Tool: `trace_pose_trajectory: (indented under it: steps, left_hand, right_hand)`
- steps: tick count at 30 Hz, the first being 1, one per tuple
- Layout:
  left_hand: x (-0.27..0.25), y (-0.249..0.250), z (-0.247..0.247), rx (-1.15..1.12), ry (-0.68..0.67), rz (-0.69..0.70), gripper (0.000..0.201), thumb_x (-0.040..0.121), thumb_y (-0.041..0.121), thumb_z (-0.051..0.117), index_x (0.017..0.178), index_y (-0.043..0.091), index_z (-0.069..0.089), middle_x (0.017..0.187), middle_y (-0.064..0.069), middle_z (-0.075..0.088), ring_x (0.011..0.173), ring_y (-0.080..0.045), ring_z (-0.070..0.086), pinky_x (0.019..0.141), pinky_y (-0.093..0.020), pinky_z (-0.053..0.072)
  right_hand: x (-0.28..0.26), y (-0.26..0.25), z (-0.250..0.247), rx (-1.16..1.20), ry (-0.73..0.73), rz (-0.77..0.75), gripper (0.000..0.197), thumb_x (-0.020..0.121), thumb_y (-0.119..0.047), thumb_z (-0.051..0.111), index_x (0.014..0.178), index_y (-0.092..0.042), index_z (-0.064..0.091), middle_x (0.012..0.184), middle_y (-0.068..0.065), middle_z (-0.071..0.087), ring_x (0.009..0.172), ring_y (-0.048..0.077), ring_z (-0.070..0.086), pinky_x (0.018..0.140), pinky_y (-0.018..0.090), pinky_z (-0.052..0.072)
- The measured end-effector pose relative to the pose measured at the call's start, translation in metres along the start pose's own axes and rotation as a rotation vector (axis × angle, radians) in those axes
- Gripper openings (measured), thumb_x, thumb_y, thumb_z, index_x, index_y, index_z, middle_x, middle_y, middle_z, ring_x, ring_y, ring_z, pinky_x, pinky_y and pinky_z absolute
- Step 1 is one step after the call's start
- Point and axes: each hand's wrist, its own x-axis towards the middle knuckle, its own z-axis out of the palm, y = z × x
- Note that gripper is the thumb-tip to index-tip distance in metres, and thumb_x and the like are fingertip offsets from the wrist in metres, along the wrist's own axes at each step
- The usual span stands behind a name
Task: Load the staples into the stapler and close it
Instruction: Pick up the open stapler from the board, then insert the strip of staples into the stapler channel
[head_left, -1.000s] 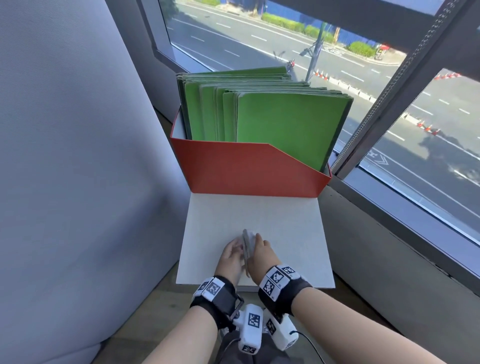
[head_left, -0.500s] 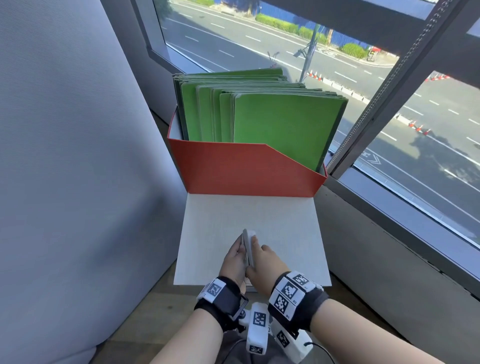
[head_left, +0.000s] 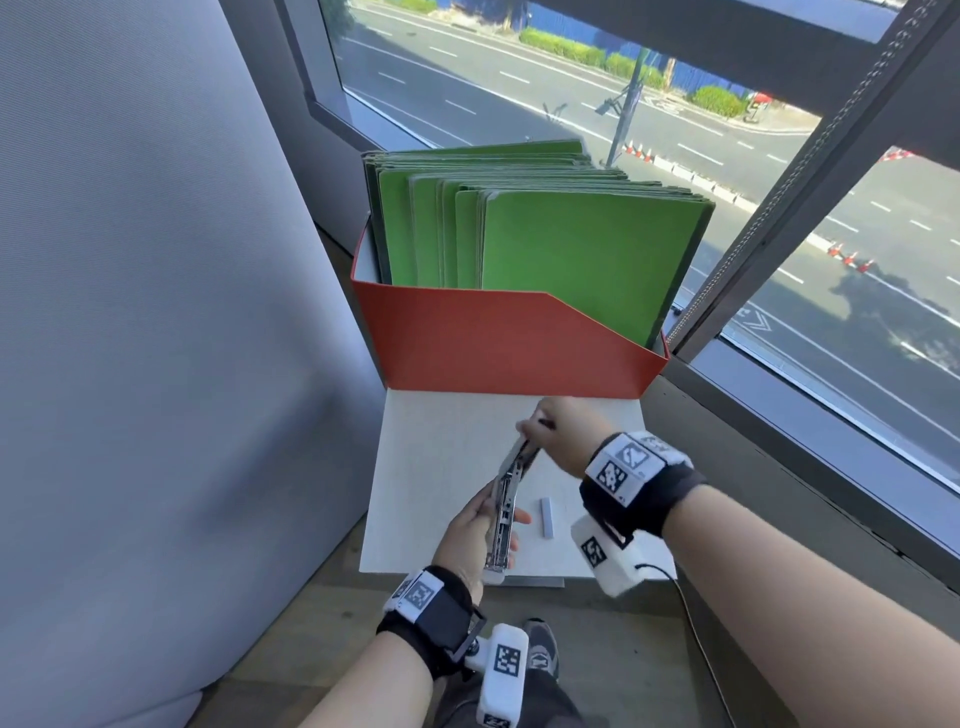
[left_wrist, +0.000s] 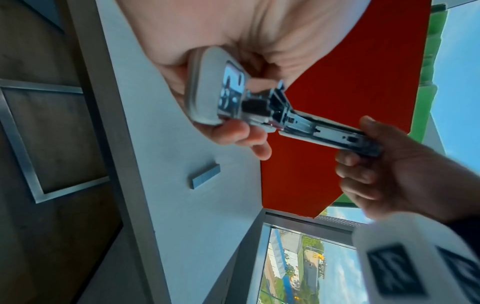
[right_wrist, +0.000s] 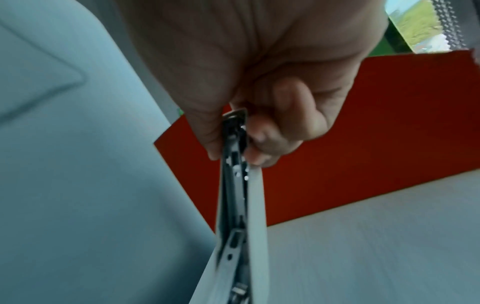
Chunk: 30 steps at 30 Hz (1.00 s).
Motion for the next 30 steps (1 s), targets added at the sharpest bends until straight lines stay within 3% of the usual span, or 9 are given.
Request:
trace_pose_trajectory:
  steps: [2, 7, 13, 15, 17, 19, 22, 26, 30]
  left_hand:
    - [-0.005, 0.003, 0.001, -0.041, -0.039, -0.005, 0.035, 0.103, 0.017, 0.033, 0.122, 0.022, 0.062, 0.081, -0.013, 0.071, 0.049, -0.017, 0.049, 0.041, -0.024, 0.038]
    - [-0.017, 0.005, 0.004, -0.123, -0.135, -0.018, 0.035, 0.102, 0.019, 0.035, 0.128, 0.018, 0.059, 0.084, -0.014, 0.071, 0.049, -0.018, 0.051, 0.039, -0.023, 0.041]
    - [-0.022, 0.006, -0.001, -0.200, -0.151, -0.048, 0.035, 0.102, 0.019, 0.032, 0.128, 0.016, 0.057, 0.088, -0.017, 0.074, 0.048, -0.019, 0.054, 0.040, -0.024, 0.043]
    - [-0.020, 0.006, -0.004, -0.210, -0.129, -0.044, 0.035, 0.102, 0.019, 0.032, 0.125, 0.017, 0.059, 0.091, -0.017, 0.075, 0.049, -0.020, 0.056, 0.040, -0.025, 0.044]
    - [-0.016, 0.010, -0.005, -0.213, -0.104, -0.030, 0.035, 0.103, 0.018, 0.031, 0.123, 0.020, 0.060, 0.093, -0.017, 0.077, 0.050, -0.020, 0.057, 0.042, -0.026, 0.045]
    - [-0.011, 0.014, -0.004, -0.205, -0.078, -0.016, 0.036, 0.103, 0.018, 0.031, 0.124, 0.024, 0.059, 0.095, -0.016, 0.077, 0.051, -0.019, 0.057, 0.043, -0.026, 0.045]
    - [-0.004, 0.021, 0.000, -0.189, -0.062, 0.004, 0.038, 0.102, 0.017, 0.034, 0.128, 0.032, 0.058, 0.098, -0.016, 0.076, 0.053, -0.019, 0.056, 0.044, -0.026, 0.046]
    - [0.001, 0.026, 0.007, -0.169, -0.051, 0.005, 0.044, 0.100, 0.011, 0.036, 0.127, 0.036, 0.060, 0.100, -0.017, 0.076, 0.054, -0.019, 0.057, 0.044, -0.025, 0.047]
    - [0.002, 0.026, 0.011, -0.164, -0.038, -0.007, 0.040, 0.100, 0.012, 0.037, 0.127, 0.033, 0.060, 0.098, -0.016, 0.076, 0.053, -0.019, 0.059, 0.043, -0.025, 0.046]
  right_hand:
    - [0.017, 0.005, -0.007, 0.042, 0.019, 0.017, 0.037, 0.092, -0.041, 0.049, 0.077, -0.007, 0.056, 0.065, 0.004, 0.052, 0.057, 0.020, 0.048, 0.053, 0.029, 0.039]
    - [0.049, 0.014, 0.002, 0.134, -0.010, 0.094, 0.043, 0.089, -0.049, 0.049, 0.076, -0.008, 0.052, 0.068, 0.008, 0.051, 0.058, 0.023, 0.045, 0.056, 0.030, 0.036]
    - [0.059, 0.022, 0.026, 0.291, -0.042, 0.129, 0.050, 0.088, -0.058, 0.043, 0.088, -0.011, 0.059, 0.059, 0.000, 0.050, 0.049, 0.018, 0.044, 0.050, 0.027, 0.035]
    - [0.054, 0.032, 0.033, 0.436, 0.022, 0.112, 0.047, 0.092, -0.051, 0.040, 0.097, -0.010, 0.061, 0.063, 0.001, 0.055, 0.048, 0.017, 0.046, 0.047, 0.027, 0.038]
    - [0.042, 0.049, 0.044, 0.416, 0.038, 0.104, 0.033, 0.094, -0.039, 0.045, 0.106, -0.013, 0.060, 0.074, 0.004, 0.063, 0.054, 0.018, 0.052, 0.049, 0.027, 0.044]
    - [0.026, 0.071, 0.062, 0.216, -0.021, 0.112, 0.025, 0.092, -0.029, 0.053, 0.115, -0.019, 0.058, 0.093, 0.008, 0.068, 0.070, 0.020, 0.059, 0.063, 0.029, 0.050]
    - [0.005, 0.091, 0.095, 0.013, -0.095, 0.134, 0.036, 0.088, -0.021, 0.055, 0.123, -0.025, 0.054, 0.113, 0.007, 0.060, 0.092, 0.025, 0.062, 0.082, 0.033, 0.052]
    - [-0.003, 0.097, 0.114, 0.057, -0.055, 0.136, 0.041, 0.080, -0.016, 0.062, 0.120, -0.023, 0.055, 0.113, 0.007, 0.049, 0.090, 0.026, 0.060, 0.083, 0.035, 0.052]
    - [-0.001, 0.099, 0.112, 0.167, 0.003, 0.120, 0.027, 0.077, -0.011, 0.067, 0.102, -0.017, 0.057, 0.097, 0.001, 0.048, 0.078, 0.022, 0.054, 0.070, 0.027, 0.043]
